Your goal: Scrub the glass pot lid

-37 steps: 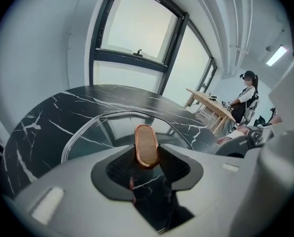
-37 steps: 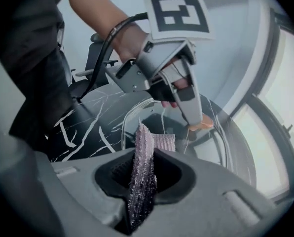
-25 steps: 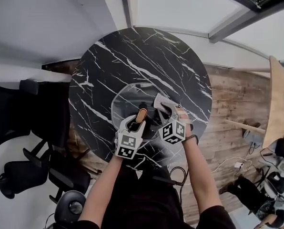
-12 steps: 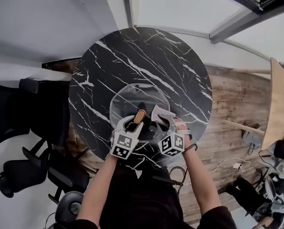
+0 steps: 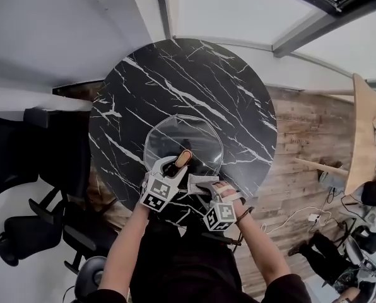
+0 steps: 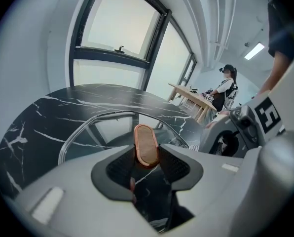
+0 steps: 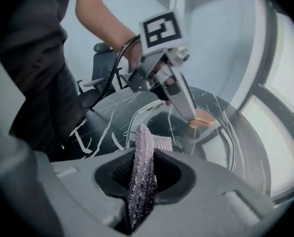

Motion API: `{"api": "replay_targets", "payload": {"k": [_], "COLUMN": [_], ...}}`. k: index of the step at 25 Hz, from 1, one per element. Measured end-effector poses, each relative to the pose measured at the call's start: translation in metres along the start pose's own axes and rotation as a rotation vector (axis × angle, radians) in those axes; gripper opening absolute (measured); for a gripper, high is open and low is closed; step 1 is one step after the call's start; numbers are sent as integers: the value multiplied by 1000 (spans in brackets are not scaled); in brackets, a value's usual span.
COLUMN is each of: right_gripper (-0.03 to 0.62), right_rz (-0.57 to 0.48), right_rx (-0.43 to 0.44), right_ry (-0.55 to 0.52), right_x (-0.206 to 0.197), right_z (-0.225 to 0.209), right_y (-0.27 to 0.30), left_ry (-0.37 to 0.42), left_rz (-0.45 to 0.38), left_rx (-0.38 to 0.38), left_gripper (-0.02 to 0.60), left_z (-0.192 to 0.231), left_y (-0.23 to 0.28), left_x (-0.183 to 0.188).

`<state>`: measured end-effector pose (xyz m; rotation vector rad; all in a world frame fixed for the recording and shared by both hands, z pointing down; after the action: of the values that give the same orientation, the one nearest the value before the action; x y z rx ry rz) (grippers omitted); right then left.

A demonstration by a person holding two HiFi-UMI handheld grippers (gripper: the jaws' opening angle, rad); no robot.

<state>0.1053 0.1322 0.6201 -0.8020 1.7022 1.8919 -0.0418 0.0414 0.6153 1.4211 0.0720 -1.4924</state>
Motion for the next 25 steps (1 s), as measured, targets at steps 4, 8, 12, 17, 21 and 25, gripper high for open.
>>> {"api": "replay_targets", "payload": {"k": [4,8,12,17,21,25], "right_gripper": [75,75,74,74,74,74], "right_rz": [-15,-6,17,19,4,20], "right_rx": [-112,-138,-111,-52,-61,-67], "right_ry": [133,106,50,-25,-54,-72], "right_x": [-10,-20,-25,-11,0,-6], "right_z": [-40,-81,-124,-148,-153,-141], "right_y": [-12,-16,-11,9,23,19], "left_ry": [35,99,181,200,217,210], "left_rz": [6,48,81,79,67,71], "left_rx": [-76,-147,-255,-318,-364,-398], "left_gripper": [163,163,161,161,164,166], "left_z": [2,-7,-24,-33,-30,-29], "left_y": [-2,-6,-6,-7,-5,-4], "left_x": [0,-5,-13,-20,-20,-20]}}
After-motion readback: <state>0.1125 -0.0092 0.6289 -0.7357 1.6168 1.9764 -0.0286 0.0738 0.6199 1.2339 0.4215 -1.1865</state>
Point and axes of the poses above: the fingertips, and each gripper's own axes: y forward along the fingers, z to its left, x out of its top, the point moved 9 cm from there along -y, backward along the fingers, and after that the axes turned 10 degrees about -z, right-handed, at the moved point
